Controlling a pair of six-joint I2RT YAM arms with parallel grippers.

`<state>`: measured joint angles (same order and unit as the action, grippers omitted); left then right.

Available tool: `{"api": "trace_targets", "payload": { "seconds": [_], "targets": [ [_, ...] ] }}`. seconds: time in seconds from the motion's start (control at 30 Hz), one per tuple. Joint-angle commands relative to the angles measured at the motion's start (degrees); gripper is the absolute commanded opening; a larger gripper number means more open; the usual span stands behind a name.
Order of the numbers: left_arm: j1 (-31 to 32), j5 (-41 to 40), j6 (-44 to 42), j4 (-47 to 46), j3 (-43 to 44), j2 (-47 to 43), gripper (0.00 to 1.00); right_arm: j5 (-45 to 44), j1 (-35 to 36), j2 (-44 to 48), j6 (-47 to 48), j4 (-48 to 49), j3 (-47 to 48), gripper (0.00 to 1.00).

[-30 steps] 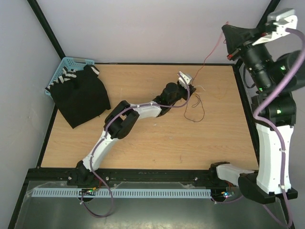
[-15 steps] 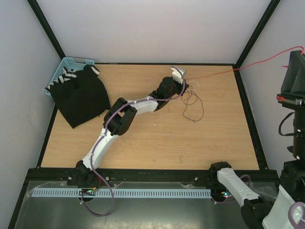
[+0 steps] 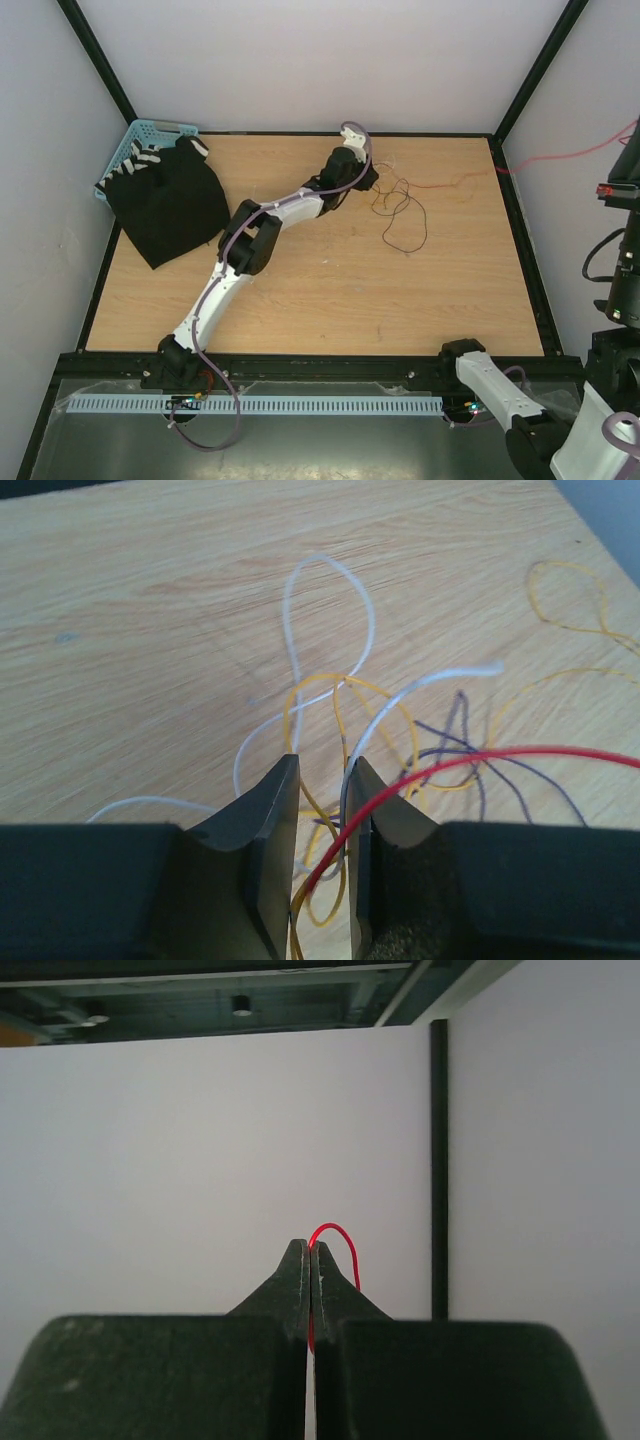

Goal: Zip-tie the wires
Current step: Untie the cable at the center of the board, then straighten the cable at the center of the board.

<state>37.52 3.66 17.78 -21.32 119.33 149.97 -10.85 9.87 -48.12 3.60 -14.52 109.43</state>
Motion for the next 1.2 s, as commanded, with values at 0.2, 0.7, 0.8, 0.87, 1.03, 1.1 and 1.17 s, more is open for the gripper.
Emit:
{"api": "trace_targets", "payload": {
  "seconds": [0.2,0.7,0.8,0.87,1.03,1.1,1.17],
  "targets": [
    [-1.31,3.83,0.25,1.81,0.63,-1.4,0.38,-2.11,0.13,1.6,2.49,-2.13,-0.51,0.0],
    [-2.96,26.1,-1.13,0.85,-9.3,-18.18,0.99,15.21,0.15,-6.4,-1.4,-6.31,-2.32,0.0],
    [-4.46,31.96,4.68,2.04,-12.16,-21.96,0.99,18.17,0.15,-8.12,-2.06,-6.48,-2.77,0.0],
    [-6.05,36.84,8.94,2.88,-14.9,-25.1,0.99,21.61,0.15,-9.46,-2.74,-6.46,-2.95,0.0],
    [-9.54,38.3,8.13,3.09,-29.13,-36.81,0.99,32.21,0.1,-13.65,-5.94,-5.92,-2.35,0.0],
    [-10.29,35.85,3.34,3.07,-35.47,-42.7,0.99,38.24,0.1,-15.56,-6.11,-5.57,-1.17,0.0],
    [-11.52,34.29,1.33,3.07,-41.0,-48.19,0.99,44.69,0.15,-17.76,-7.24,-5.56,0.9,0.0]
  ]
}}
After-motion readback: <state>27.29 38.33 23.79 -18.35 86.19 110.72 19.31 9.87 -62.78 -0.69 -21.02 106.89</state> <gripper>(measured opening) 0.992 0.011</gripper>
